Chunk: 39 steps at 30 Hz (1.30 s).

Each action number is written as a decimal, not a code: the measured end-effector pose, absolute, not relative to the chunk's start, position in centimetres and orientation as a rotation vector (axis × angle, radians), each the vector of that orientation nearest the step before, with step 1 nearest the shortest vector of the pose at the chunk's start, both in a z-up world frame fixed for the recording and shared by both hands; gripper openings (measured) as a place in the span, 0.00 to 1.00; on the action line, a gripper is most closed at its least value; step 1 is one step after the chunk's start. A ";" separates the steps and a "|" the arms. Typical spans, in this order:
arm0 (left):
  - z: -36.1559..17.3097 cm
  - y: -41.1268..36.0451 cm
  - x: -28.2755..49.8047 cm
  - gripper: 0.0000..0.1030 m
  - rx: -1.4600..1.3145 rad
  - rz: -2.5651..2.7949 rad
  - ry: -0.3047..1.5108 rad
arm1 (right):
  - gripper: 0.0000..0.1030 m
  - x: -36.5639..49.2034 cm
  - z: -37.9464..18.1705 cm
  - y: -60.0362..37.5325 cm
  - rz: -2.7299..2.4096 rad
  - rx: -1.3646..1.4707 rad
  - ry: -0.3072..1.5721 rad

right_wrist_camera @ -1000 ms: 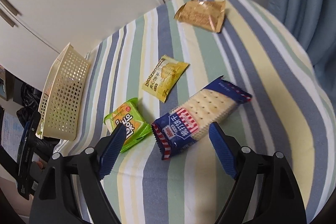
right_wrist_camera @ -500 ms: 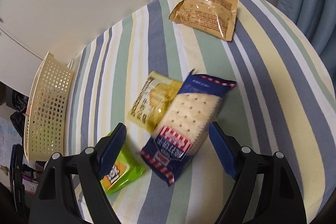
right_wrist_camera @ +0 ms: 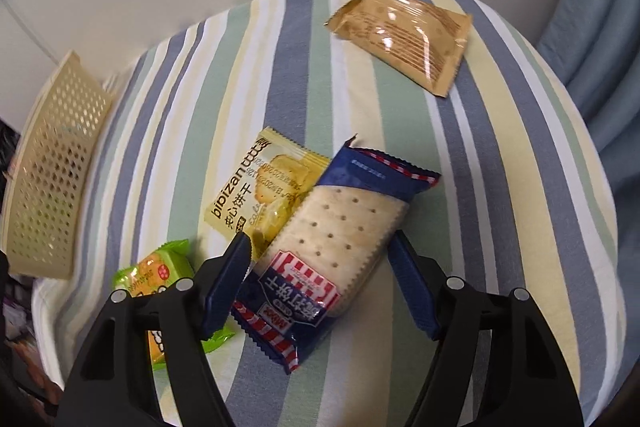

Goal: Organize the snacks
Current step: 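Grasp the blue-and-white cracker pack with the right tool, then grasp the green mocha pack with the left tool while the right tool holds the cracker pack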

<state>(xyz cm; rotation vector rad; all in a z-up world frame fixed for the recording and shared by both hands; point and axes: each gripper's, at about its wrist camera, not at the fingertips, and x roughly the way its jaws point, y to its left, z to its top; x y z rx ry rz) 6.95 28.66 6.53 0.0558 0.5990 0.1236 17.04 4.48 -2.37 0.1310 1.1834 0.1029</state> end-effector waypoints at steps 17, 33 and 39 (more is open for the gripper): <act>6.6 29.4 7.2 0.97 -0.023 0.032 0.640 | 0.47 16.4 -2.3 2.0 0.064 0.035 1.159; 3.0 18.2 10.1 0.97 0.264 -0.419 0.905 | 0.49 15.7 -2.0 0.4 0.124 0.165 1.126; 0.5 17.3 12.1 0.97 0.290 -0.468 1.048 | 0.54 15.6 -2.2 -0.2 0.150 0.205 1.121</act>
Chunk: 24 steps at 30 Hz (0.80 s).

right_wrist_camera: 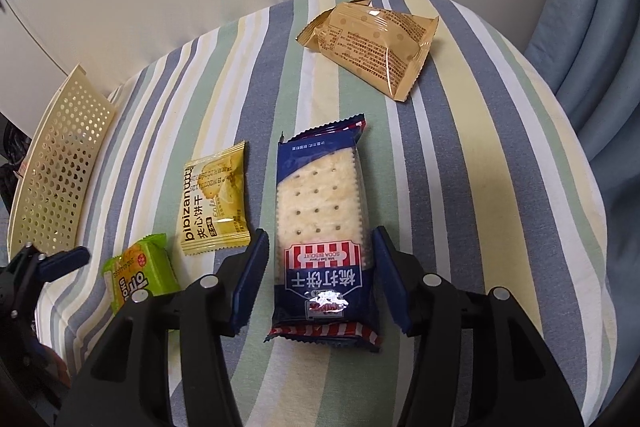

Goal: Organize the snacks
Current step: 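Grasp the green mocha pack with the left tool while the right tool holds the cracker pack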

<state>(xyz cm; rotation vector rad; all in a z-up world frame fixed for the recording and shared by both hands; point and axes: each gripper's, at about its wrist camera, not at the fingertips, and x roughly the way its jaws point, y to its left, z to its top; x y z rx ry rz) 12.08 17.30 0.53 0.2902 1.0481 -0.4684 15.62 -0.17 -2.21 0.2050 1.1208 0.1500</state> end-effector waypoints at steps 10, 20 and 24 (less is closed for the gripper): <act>-2.3 17.2 15.0 0.96 0.389 -0.335 1.119 | 0.57 15.5 -2.2 -0.7 0.175 0.249 1.114; -1.3 19.3 14.5 0.68 0.274 -0.367 1.089 | 0.59 15.4 -2.3 -0.4 0.177 0.242 1.113; -0.7 19.7 14.3 0.67 0.233 -0.372 1.069 | 0.59 15.4 -2.3 -0.2 0.174 0.235 1.113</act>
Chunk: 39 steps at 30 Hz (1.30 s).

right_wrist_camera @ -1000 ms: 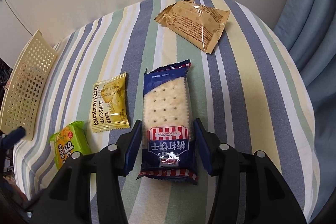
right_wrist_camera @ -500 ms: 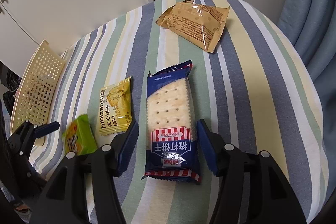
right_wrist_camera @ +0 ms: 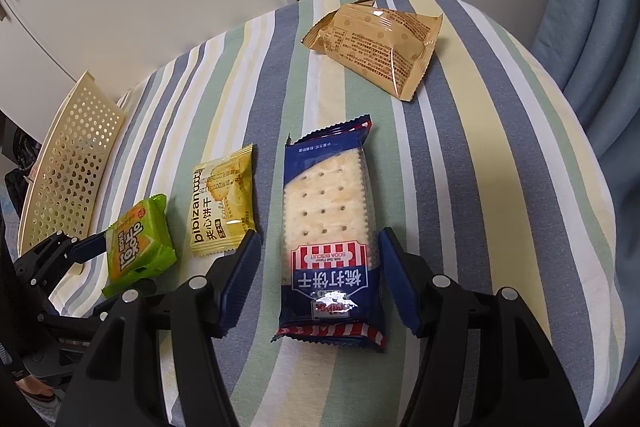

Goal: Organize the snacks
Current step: 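Grasp the green mocha pack with the left tool while the right tool holds the cracker pack, then carry the green pack with the left tool to the basket while the right tool holds the cracker pack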

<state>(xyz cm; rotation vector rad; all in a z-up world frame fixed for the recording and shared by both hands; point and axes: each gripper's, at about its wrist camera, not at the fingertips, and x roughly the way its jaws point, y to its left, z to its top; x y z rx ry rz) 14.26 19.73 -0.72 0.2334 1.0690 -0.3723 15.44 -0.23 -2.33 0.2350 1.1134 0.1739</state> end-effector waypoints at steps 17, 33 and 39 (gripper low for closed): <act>-1.7 18.8 16.1 0.72 0.288 -0.404 1.152 | 0.60 15.6 -2.3 -0.1 0.172 0.226 1.116; 4.0 23.5 11.9 0.62 0.094 -0.249 0.893 | 0.60 15.8 -2.2 1.0 0.148 0.144 1.135; 6.6 25.6 10.7 0.54 0.039 -0.263 0.820 | 0.63 16.3 -2.3 3.0 0.117 0.013 1.167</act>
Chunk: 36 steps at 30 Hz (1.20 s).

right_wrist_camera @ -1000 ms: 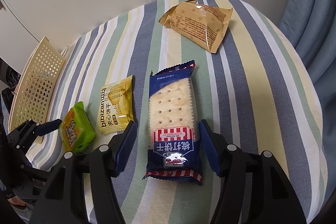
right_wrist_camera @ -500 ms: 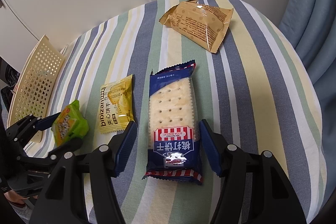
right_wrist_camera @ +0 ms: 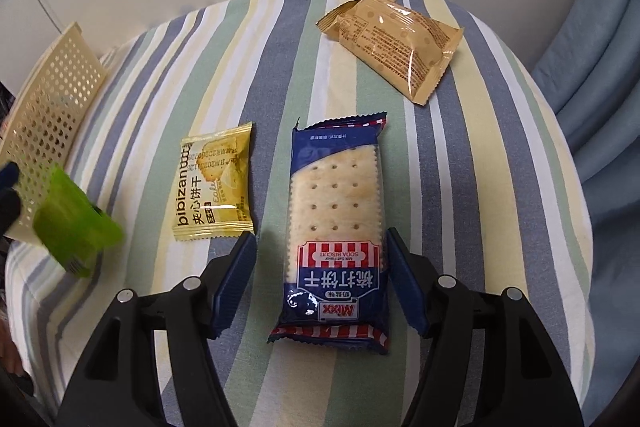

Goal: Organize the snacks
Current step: 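Carry the green pack with the left tool to the basket while the right tool holds the cracker pack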

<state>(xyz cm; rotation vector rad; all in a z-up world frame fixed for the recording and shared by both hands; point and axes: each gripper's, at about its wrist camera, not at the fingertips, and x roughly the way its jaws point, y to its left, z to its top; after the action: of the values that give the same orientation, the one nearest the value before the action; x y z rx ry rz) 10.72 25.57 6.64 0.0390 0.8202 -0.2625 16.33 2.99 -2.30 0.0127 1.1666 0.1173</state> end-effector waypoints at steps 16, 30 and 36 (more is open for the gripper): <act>0.2 25.7 14.2 0.88 0.092 -0.254 1.092 | 0.70 16.5 -2.5 4.0 0.115 -0.053 1.180; -1.6 23.2 17.4 0.81 0.120 -0.230 1.175 | 0.71 16.3 -2.4 3.5 0.141 -0.018 1.174; -0.2 23.3 16.2 0.78 0.101 -0.246 1.100 | 0.61 16.2 -2.2 3.5 0.106 -0.027 1.163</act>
<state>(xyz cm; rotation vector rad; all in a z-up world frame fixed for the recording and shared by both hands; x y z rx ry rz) 16.21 23.30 -0.16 0.1006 1.1000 -0.2462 16.22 3.49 -2.23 -0.0275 1.1635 0.1058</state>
